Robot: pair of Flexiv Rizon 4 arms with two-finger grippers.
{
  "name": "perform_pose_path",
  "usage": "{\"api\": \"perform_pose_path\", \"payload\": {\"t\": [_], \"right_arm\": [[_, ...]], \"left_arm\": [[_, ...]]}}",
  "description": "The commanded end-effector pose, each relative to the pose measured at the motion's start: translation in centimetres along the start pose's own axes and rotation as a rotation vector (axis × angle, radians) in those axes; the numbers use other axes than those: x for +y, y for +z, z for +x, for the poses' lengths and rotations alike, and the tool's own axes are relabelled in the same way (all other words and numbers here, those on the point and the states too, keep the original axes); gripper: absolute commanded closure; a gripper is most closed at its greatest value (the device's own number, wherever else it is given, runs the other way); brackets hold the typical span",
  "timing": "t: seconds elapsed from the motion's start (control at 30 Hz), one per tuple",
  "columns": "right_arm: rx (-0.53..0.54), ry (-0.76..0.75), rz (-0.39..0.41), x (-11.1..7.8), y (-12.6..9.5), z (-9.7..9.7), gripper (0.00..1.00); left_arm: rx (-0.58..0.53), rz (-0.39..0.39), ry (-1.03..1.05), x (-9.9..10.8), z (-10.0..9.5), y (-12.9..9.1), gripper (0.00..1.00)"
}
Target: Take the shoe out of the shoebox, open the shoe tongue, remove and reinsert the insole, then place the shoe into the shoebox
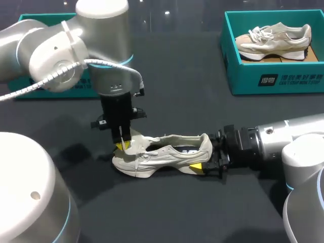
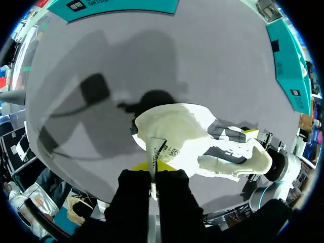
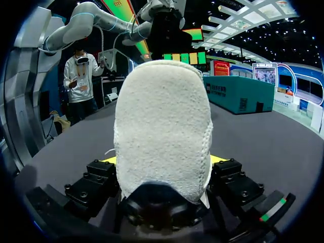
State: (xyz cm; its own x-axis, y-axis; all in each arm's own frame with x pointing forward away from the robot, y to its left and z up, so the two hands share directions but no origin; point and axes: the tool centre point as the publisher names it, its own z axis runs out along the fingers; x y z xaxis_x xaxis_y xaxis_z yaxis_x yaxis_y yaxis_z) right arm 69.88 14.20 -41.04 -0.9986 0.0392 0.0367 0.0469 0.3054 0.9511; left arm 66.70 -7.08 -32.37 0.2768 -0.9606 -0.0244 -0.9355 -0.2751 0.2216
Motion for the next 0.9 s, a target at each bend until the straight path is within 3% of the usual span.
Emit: {"api": "perform_pose_path", "payload": {"t": [0.03,0.13,0.37,0.4,0.43,0.53,0.77,0.9], "right_arm": [[-0.002,0.001,0.004,-0.2,0.1,0.0,1.0],[-0.002,0.001,0.004,-0.2,0.1,0.0,1.0],[-0.002,0.001,0.004,-0.2,0.1,0.0,1.0],[-0.002,0.001,0.004,-0.2,0.1,0.0,1.0],[-0.002,0.001,0.004,-0.2,0.1,0.0,1.0],[-0.002,0.001,0.004,-0.2,0.1,0.0,1.0],[-0.002,0.001,0.004,-0.2,0.1,0.0,1.0],[-0.002,0.001,0.004,-0.2,0.1,0.0,1.0]], "left_arm": [[0.137,-0.044,0.004,-0.5,-0.6,2.0,1.0],[0.118,-0.053,0.005,-0.3,-0.7,2.7,1.0],[0.073,-0.071,-0.002,-0.1,-1.5,3.3,0.84],[0.07,-0.073,0.001,0.0,-1.6,3.2,0.84],[0.07,-0.073,0.001,0.0,-1.8,3.1,0.74],[0.069,-0.069,0.002,0.2,-2.2,2.6,0.67],[0.029,-0.069,0.016,0.2,-2.6,2.3,0.6],[0.044,-0.053,0.043,0.5,-2.8,0.9,0.57]]}}
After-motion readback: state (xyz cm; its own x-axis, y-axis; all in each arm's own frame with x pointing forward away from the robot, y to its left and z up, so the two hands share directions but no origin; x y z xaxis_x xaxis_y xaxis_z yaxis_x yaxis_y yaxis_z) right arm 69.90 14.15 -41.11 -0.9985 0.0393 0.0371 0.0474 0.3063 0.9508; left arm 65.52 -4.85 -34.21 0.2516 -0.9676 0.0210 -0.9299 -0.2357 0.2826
